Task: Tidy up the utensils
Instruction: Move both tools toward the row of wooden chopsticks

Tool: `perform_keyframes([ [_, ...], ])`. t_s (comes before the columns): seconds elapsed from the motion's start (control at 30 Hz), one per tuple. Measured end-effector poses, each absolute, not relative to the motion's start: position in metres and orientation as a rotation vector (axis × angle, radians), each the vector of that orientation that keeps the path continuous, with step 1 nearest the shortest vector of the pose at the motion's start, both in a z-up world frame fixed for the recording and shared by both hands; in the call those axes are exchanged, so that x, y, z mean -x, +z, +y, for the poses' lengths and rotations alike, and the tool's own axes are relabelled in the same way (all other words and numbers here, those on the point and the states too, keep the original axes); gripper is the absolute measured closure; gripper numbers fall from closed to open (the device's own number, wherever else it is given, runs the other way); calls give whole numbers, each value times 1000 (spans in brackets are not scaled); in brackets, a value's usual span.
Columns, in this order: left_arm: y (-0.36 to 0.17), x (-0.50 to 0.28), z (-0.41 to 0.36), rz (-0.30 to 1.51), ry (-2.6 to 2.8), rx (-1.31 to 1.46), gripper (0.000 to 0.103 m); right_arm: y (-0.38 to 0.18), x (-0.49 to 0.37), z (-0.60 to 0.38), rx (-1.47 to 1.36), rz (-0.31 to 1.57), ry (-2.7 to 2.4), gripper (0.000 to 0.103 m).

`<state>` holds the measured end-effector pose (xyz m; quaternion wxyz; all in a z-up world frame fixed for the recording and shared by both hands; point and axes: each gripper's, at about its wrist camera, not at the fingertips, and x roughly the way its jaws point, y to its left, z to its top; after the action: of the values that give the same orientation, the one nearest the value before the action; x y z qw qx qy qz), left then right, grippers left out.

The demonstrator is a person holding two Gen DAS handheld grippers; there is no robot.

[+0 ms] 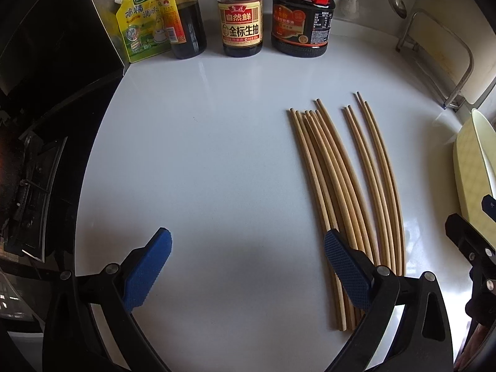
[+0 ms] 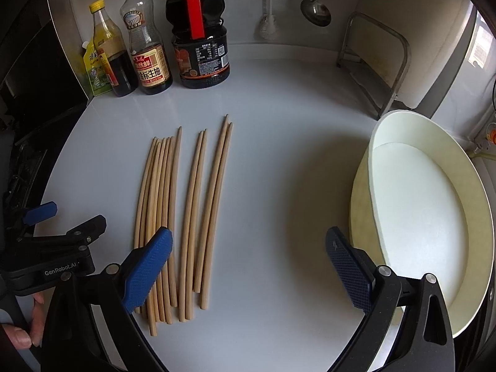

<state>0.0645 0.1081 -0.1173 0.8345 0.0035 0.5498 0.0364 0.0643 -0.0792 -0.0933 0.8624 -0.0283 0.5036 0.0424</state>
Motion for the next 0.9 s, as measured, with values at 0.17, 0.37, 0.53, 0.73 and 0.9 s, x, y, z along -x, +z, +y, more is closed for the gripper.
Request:
perform_keyframes([
  [0.17, -128, -72, 113, 1162, 88, 9, 6, -113, -82, -72, 105, 1069, 54, 9],
  [0.37, -131, -78, 113, 1148, 87, 16, 6, -134, -100, -72, 153, 1087, -19, 9],
  [0.53, -133, -80, 109, 1144, 82, 14, 6, -144, -103, -69, 177, 1093, -42, 9],
  [0.73, -135, -80, 105, 1147, 69, 15, 6, -153, -102, -70, 161, 1095, -6, 9],
  [0.9, -136, -79, 104, 1141, 66, 17, 6, -158, -101, -68, 163, 1085, 46, 9],
])
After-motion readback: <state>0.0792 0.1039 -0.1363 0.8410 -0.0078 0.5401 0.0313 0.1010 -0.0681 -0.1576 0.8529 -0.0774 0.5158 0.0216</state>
